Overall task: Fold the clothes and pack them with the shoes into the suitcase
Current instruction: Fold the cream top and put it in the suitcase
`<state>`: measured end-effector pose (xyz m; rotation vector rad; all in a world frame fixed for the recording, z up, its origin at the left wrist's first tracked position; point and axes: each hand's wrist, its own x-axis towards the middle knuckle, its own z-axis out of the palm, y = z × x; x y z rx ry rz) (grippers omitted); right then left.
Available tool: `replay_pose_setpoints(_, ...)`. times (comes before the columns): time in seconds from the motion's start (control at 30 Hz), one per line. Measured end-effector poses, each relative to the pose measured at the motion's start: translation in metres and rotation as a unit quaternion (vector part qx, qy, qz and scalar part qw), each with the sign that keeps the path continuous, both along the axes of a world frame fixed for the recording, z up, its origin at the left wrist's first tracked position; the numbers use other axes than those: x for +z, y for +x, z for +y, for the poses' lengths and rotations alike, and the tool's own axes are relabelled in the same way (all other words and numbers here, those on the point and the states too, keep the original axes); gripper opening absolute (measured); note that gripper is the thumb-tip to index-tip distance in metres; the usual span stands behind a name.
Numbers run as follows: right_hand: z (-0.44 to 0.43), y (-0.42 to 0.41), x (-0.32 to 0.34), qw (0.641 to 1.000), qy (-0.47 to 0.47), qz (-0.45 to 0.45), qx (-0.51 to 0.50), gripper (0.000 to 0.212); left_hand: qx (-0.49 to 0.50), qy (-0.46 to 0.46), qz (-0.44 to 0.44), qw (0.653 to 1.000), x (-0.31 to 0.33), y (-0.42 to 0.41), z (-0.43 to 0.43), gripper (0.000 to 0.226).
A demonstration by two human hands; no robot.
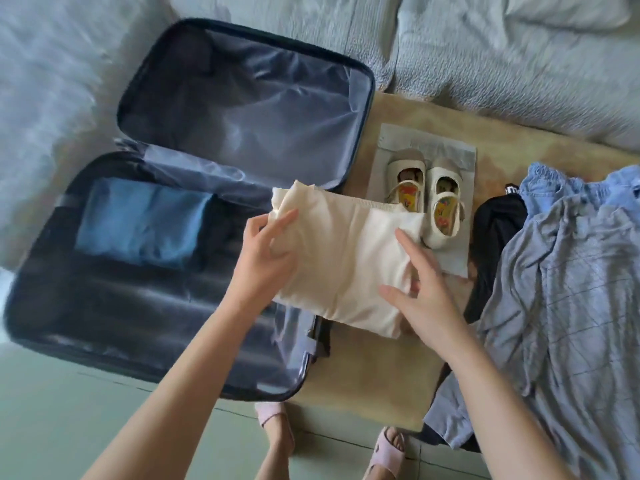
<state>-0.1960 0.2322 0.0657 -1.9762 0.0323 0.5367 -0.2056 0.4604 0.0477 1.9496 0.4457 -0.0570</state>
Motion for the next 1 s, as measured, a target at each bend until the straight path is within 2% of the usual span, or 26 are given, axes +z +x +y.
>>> replay_pose_setpoints(0.2,0.153,0.024,-0.010,0.997,0.037,-0.023,0.063,0.075,0.096,0.063,0.018,0.993,0.015,0.005,0.148,0.062)
replay_pose_setpoints(0.43,0.295,0.041,-0.043,0.993,0.072,-0.046,0.085,0.078,0.148,0.096,0.020,0.984,-0.011,0.012,0.280,0.055)
replay_pose_setpoints(0.5,0.320,0.043,-0.063,0.993,0.066,-0.034,0.090,0.078,0.157,0.107,0.039,0.981,-0.036,0.014,0.309,0.043)
replay_pose_setpoints(0.57,0.336,0.042,-0.087,0.993,0.035,-0.003,0.113,0.078,0.175,0.116,0.078,0.975,-0.058,0.012,0.325,0.013)
replay_pose_setpoints(0.6,0.340,0.039,-0.098,0.992,0.010,0.017,0.127,0.077,0.166,0.127,0.106,0.972,-0.072,0.009,0.329,0.011)
replay_pose_setpoints(0.67,0.343,0.035,-0.113,0.987,-0.047,0.031,0.150,0.079,0.113,0.189,0.166,0.961,-0.089,-0.001,0.328,0.045)
replay_pose_setpoints(0.7,0.342,0.033,-0.117,0.984,-0.079,0.014,0.161,0.081,0.105,0.221,0.165,0.956,-0.093,-0.006,0.325,0.054)
replay_pose_setpoints(0.8,0.338,0.024,-0.118,0.961,-0.184,-0.091,0.186,0.082,0.082,0.236,0.112,0.962,-0.096,-0.010,0.316,0.047)
replay_pose_setpoints(0.87,0.337,0.020,-0.119,0.953,-0.192,-0.127,0.196,0.084,0.047,0.242,0.124,0.961,-0.101,-0.010,0.313,0.053)
replay_pose_setpoints(1.0,0.345,0.024,-0.125,0.981,-0.125,-0.046,0.144,0.092,0.034,0.247,0.097,0.964,-0.108,-0.005,0.317,0.052)
